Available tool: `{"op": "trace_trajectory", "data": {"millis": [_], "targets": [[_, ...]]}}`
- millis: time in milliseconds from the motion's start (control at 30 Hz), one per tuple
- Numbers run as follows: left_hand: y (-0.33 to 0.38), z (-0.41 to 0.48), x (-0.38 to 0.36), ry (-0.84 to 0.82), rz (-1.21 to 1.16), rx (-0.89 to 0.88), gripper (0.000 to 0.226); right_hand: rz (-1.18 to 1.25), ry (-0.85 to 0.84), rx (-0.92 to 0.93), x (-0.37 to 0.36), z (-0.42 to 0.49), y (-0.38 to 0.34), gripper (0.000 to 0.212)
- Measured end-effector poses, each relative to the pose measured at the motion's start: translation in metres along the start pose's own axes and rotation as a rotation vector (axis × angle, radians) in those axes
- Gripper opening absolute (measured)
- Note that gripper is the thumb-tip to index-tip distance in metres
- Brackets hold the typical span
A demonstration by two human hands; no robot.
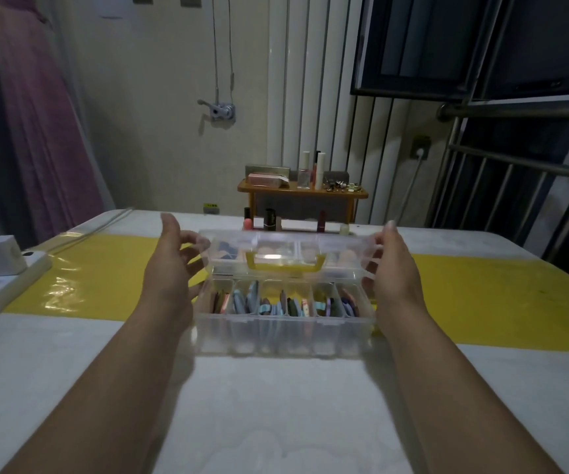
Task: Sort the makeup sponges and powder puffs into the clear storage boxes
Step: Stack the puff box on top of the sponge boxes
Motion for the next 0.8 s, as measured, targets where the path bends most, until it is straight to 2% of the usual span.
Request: {"op": "trace_trajectory", "data": {"millis": [100, 167, 267, 400, 567, 667, 800], "targets": [[-0.007, 0.002, -0.003, -0.083, -0.001, 0.068, 0.024, -0.049, -0.056, -0.064, 0.002, 0.001, 0.000, 0.020], [-0.012, 0.002, -0.004, -0.132, 0.086, 0.105, 0.014, -0.142, -0.116, -0.086, -0.001, 0.002, 0.003, 0.024], [-0.016, 0.004, -0.004, -0.190, 0.197, 0.154, 0.035, -0.315, -0.154, -0.115, -0.005, 0.000, 0.003, 0.034], [-0.020, 0.002, -0.007, -0.268, 0.341, 0.184, 0.050, -0.397, -0.306, -0.190, -0.010, -0.007, 0.002, 0.034], [-0.019, -0.002, -0.011, -0.293, 0.389, 0.183, 0.052, -0.526, -0.552, -0.282, -0.018, -0.018, 0.018, 0.042], [-0.019, -0.001, -0.008, -0.303, 0.453, 0.157, 0.048, -0.635, -0.581, -0.236, -0.017, -0.017, 0.018, 0.050], [-0.020, 0.000, -0.005, -0.354, 0.600, 0.141, 0.040, -0.689, -0.590, -0.203, -0.017, -0.019, 0.011, 0.046]]}}
Point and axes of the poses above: each hand's wrist, its own z-axis towards the middle knuckle, its own x-axis out of the back of the hand, y = z × x, the point moved 8 cm from there along z, towards the middle knuckle, and after that the axes turned 7 degrees about z, right-handed, at the moved point
